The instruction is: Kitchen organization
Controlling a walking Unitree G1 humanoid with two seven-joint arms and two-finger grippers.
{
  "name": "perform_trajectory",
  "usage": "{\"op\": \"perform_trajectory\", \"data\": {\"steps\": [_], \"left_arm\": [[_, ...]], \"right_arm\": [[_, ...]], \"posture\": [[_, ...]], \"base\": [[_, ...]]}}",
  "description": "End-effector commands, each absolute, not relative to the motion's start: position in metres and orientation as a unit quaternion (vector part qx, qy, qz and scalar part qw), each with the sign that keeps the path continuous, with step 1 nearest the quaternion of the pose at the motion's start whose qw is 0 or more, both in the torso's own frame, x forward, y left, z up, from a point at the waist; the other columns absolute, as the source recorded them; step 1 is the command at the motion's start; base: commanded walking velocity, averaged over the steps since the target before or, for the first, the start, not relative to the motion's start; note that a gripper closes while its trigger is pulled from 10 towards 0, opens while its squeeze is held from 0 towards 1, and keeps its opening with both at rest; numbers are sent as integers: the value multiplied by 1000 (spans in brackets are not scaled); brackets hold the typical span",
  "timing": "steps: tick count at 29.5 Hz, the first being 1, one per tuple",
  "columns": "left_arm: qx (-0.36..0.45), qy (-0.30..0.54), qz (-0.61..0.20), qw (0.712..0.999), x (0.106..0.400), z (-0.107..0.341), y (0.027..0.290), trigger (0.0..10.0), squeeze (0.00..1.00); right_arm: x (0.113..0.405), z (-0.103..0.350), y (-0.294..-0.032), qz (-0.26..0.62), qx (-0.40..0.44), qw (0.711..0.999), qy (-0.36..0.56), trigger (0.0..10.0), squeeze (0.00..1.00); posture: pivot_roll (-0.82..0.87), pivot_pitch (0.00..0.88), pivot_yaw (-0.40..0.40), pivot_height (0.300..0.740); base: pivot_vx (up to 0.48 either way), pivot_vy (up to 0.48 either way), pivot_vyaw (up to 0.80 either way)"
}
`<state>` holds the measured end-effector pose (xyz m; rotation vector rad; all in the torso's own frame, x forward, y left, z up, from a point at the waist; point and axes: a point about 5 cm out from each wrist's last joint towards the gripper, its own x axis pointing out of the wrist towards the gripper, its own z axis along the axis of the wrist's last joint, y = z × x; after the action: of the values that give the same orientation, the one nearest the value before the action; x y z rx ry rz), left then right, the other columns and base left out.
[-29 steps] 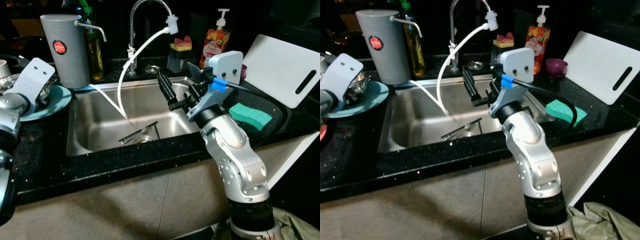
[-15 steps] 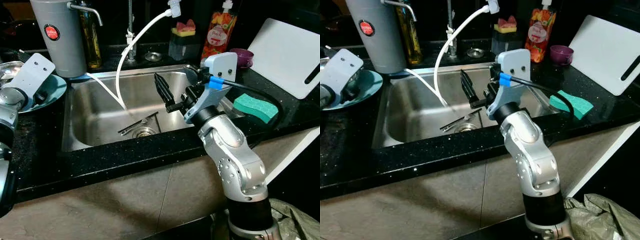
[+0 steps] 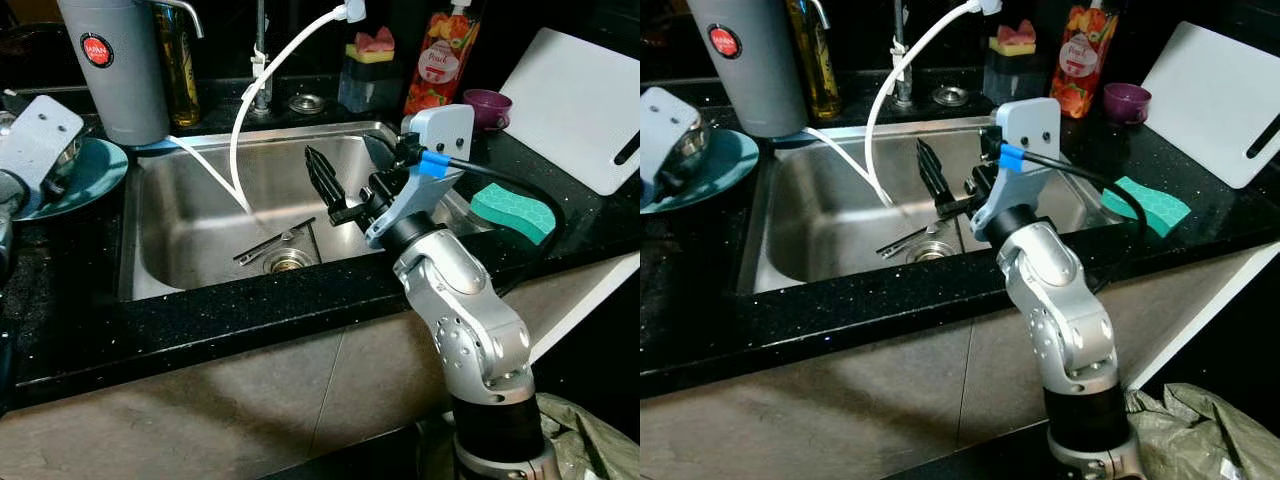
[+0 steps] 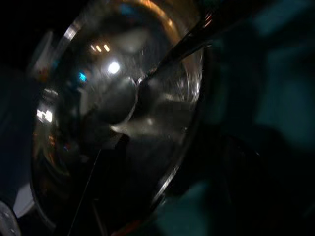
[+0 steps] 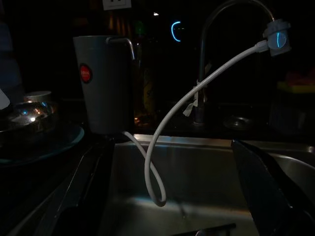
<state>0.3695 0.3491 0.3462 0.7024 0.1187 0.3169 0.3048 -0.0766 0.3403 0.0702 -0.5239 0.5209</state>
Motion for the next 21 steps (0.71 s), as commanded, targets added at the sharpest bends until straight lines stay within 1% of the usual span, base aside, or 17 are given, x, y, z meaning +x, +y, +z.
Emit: {"op": "perform_trajectory", "data": {"steps": [1, 2, 3, 4, 5, 6, 7, 13, 18, 19, 20, 21], "left_arm": [[338, 101, 160, 922, 362, 332, 363, 10000, 0], [337, 109, 154, 923, 362, 329, 364, 8980, 0], [339, 114, 149, 922, 362, 326, 364, 6667, 0], [339, 114, 149, 922, 362, 326, 364, 6667, 0], [342, 118, 144, 921, 362, 324, 363, 2863, 0], [343, 120, 141, 921, 363, 323, 363, 2863, 0], [348, 118, 140, 919, 363, 322, 362, 0, 0], [387, 95, 150, 905, 365, 330, 359, 0, 0], [448, 53, 151, 880, 369, 347, 348, 0, 0], [448, 53, 151, 880, 369, 347, 348, 0, 0], [455, 39, 149, 877, 370, 353, 345, 10000, 0], [460, 27, 147, 875, 371, 358, 341, 10000, 0]], "right_arm": [[299, 346, -76, 263, 37, 926, -268, 10000, 0], [299, 346, -75, 264, 37, 926, -268, 10000, 0], [299, 346, -75, 264, 37, 926, -268, 10000, 0], [299, 346, -75, 264, 37, 926, -268, 10000, 0], [300, 347, -75, 265, 37, 926, -268, 10000, 0], [300, 347, -75, 265, 37, 926, -268, 10000, 0], [301, 346, -75, 265, 37, 926, -267, 10000, 0], [301, 348, -75, 265, 35, 925, -271, 10000, 0], [302, 349, -76, 260, 35, 924, -277, 10000, 0], [302, 349, -76, 260, 35, 924, -277, 10000, 0], [302, 350, -76, 259, 36, 924, -279, 10000, 0], [303, 350, -76, 258, 36, 924, -280, 10000, 0]], "posture": [[61, 269, -90, 740], [60, 268, -90, 740], [58, 266, -91, 740], [58, 266, -91, 740], [58, 263, -93, 740], [58, 262, -93, 740], [57, 258, -93, 740], [59, 239, -89, 740], [70, 213, -82, 740], [70, 213, -82, 740], [77, 203, -80, 740], [81, 196, -79, 740]], "base": [[0, 0, 0], [0, 0, 0], [0, 0, 0], [0, 0, 0], [0, 0, 0], [0, 0, 0], [0, 0, 0], [0, 0, 0], [0, 0, 0], [0, 0, 0], [0, 0, 0], [0, 0, 0]]}}
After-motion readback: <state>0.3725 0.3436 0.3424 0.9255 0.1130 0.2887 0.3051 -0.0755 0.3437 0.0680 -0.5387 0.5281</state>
